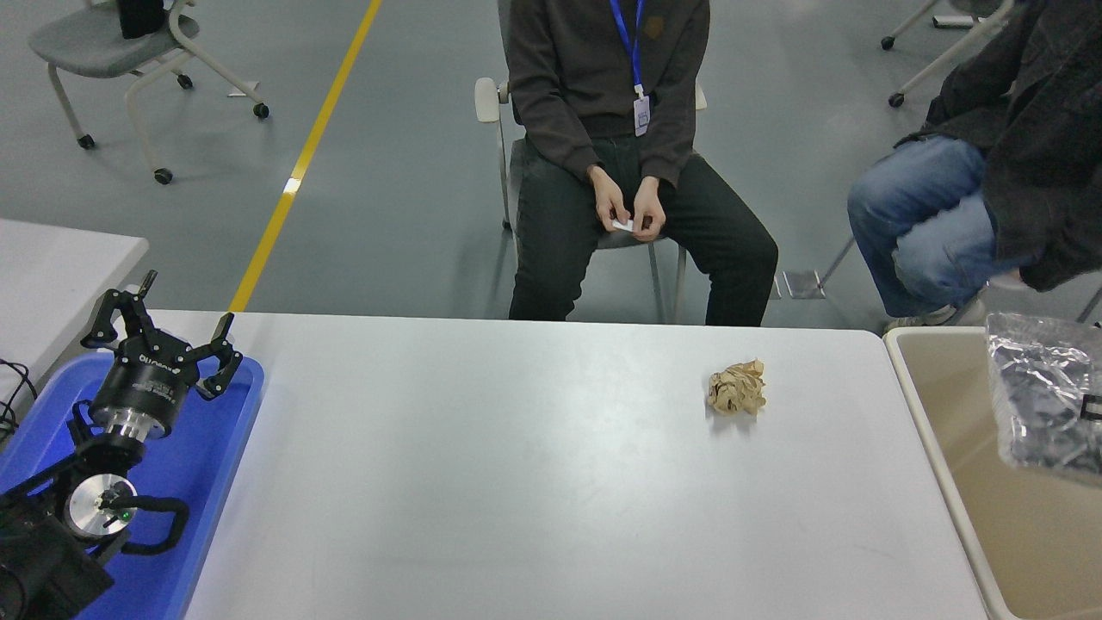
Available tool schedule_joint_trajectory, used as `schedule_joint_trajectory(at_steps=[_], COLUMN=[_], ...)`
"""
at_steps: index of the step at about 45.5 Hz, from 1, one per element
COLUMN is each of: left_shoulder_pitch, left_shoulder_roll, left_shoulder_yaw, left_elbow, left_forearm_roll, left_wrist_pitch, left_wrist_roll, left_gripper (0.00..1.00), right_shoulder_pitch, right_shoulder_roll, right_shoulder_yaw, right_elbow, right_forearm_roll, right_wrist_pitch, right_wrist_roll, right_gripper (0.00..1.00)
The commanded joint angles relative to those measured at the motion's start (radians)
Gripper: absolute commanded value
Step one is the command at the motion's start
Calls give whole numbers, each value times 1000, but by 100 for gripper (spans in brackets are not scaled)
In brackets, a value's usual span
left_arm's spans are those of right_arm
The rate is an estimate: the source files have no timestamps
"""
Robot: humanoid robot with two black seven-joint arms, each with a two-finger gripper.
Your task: Clean the table surface
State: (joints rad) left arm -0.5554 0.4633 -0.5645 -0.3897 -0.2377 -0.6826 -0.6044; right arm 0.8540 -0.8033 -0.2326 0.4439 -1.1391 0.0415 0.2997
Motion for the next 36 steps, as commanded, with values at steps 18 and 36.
schedule_joint_trajectory(at_steps=[18,36], left_shoulder_pitch=[0,0], left_shoulder_roll=[0,0], left_shoulder_yaw=[0,0], left_elbow=[0,0], left_forearm_roll=[0,0], left_wrist_pitch=[0,0], left_wrist_roll=[-2,0], left_gripper=[100,100], right_shoulder_pitch=[-223,-190], right_shoulder_roll=[274,406], right_shoulder_yaw=[-321,-335], right_elbow=[-498,-540], right_forearm_roll=[10,156], right_wrist_pitch=[-164,-178], right_wrist_roll=[49,-88], right_gripper=[0,0])
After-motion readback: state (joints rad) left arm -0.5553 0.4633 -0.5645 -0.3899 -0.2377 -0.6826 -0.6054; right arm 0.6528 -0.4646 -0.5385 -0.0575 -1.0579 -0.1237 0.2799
